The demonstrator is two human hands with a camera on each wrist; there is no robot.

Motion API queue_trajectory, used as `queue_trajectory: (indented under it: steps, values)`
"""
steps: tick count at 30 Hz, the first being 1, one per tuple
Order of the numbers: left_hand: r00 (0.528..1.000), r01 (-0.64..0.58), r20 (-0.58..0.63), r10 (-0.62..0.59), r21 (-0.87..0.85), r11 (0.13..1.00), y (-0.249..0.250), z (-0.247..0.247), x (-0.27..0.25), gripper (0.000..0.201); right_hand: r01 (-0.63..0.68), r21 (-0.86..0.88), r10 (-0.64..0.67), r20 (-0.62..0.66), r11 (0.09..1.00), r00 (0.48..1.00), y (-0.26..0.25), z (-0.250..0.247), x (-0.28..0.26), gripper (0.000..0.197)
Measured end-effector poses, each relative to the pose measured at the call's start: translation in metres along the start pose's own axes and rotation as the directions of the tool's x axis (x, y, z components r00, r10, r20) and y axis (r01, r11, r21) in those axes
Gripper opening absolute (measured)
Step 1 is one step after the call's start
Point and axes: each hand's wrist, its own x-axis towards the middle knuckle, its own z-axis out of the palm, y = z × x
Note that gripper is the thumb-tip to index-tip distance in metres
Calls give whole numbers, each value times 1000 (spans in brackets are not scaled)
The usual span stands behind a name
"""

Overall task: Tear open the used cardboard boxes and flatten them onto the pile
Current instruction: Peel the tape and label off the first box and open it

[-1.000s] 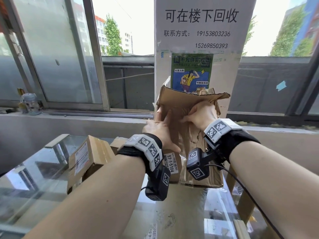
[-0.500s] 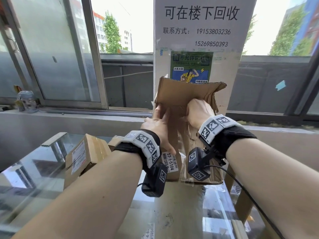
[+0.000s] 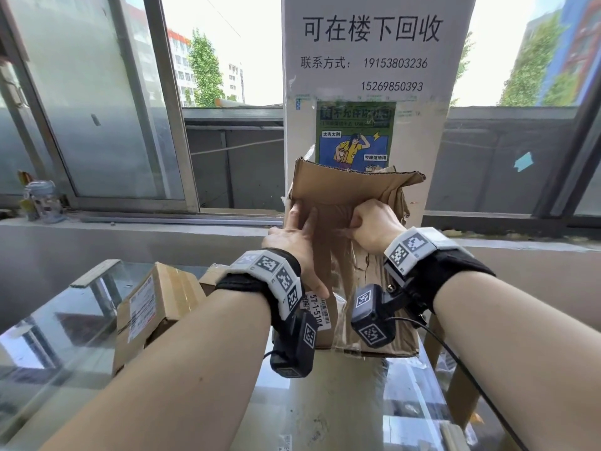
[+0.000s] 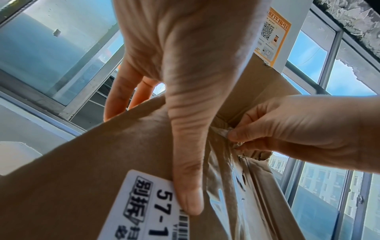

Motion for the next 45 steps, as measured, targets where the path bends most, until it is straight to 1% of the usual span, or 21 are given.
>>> queue_trajectory:
  steps: [1, 3, 5, 9, 12, 16, 20, 23, 28, 31, 34, 38, 42, 45]
  values:
    - [1000, -4, -4, 4, 2, 1000, -1, 0, 0, 151, 3, 14, -3, 5, 1000, 1000, 0, -1, -1, 33]
    - [1000, -9, -1, 9, -3, 1000, -1, 0, -1, 151, 11, 42, -12, 25, 999, 1000, 1, -3, -6, 37]
    - [1000, -3, -2, 3, 4, 1000, -2, 1, -1, 151, 18, 57, -19, 30, 998, 999, 1, -1, -9, 38]
    - [1000, -12, -7, 12, 15, 1000, -4, 0, 0, 152, 64, 67, -64, -10, 996, 998, 3, 1, -13, 38]
    - [1000, -11, 5, 11, -2, 1000, -4, -1, -3, 153, 89, 61, -89, 3, 994, 996, 0, -2, -18, 38]
    - [1000, -16, 4, 16, -3, 1000, -6, 1, -2, 152, 67, 97, -62, -51, 993, 997, 4, 0, -16, 32]
    - [1000, -5, 17, 5, -19, 1000, -8, 1, -2, 153, 66, 148, -56, -72, 987, 996, 6, 4, -14, 13]
    - [1000, -10, 4, 10, -11, 1000, -8, 2, -1, 153, 40, 234, -21, -85, 971, 996, 7, 6, -12, 13]
    - [1000, -12, 20, 12, -20, 1000, -6, 0, 1, 153, -57, 374, 86, -61, 926, 994, 9, 8, -6, 17]
    - [1000, -16, 23, 16, -12, 1000, -7, 0, 2, 153, -116, 474, 153, -40, 873, 987, 10, 13, -3, 24]
    - [999, -19, 28, 19, -1, 1000, -6, -1, 2, 153, -174, 560, 220, -15, 810, 975, 12, 17, 0, 24]
    - [999, -17, 31, 17, 1, 1000, -4, -1, 2, 152, -208, 603, 227, 47, 770, 973, 16, 15, 2, 25]
    - [1000, -12, 24, 11, 29, 1000, -3, -1, 1, 152, -225, 659, 236, 74, 717, 969, 18, 16, 0, 26]
    - [999, -25, 29, 24, 20, 999, -6, -1, 2, 153, -224, 684, 220, 95, 695, 971, 20, 18, 0, 23]
